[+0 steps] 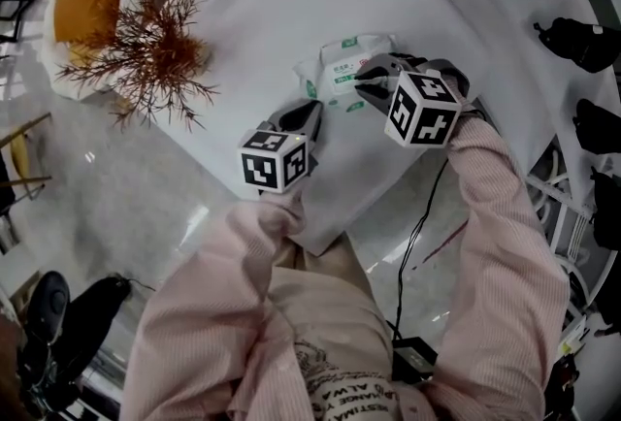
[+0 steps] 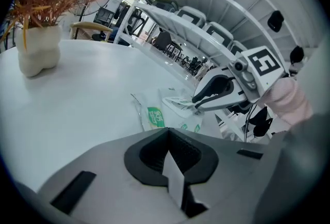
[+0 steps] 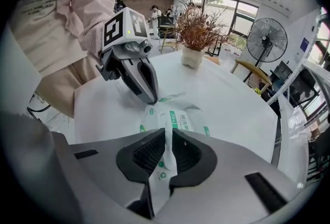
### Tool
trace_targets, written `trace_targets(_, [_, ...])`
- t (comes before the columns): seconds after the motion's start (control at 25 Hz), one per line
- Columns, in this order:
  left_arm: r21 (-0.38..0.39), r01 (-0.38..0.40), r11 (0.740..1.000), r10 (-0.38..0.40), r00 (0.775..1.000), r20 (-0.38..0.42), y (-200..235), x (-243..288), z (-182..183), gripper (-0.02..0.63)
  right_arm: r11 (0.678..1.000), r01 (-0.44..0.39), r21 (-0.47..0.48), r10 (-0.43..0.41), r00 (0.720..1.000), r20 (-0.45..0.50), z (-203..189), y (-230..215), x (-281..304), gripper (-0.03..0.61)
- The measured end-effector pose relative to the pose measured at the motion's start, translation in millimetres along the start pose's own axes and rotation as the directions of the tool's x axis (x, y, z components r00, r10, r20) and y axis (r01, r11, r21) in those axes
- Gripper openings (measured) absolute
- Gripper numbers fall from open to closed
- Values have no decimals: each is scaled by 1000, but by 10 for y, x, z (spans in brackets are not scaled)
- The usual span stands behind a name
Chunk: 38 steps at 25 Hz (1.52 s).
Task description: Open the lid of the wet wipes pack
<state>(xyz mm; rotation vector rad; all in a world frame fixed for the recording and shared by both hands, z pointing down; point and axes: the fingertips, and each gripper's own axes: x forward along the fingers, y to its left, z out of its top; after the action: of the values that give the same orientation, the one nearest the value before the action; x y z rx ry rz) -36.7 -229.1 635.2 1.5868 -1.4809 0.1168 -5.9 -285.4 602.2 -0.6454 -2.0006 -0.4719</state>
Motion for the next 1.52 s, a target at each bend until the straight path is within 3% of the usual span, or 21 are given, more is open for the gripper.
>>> trace_targets(0.44, [-7,7,1000,-7,1000,-10,-6,2,-2,-3,999,39,-14,-39,999,29,100,-155,-120,29])
trace_targets(0.8, [-9,7,1000,-7,1000,-18,-7,4,-5,-2,989,144,9,-145,987,66,224,-559,-133,17])
trace_targets(1.52, [-19,25,1000,-25,999,-20,-10,10,-8,-2,966,227,125,-238,968,77,182,-961,171,29])
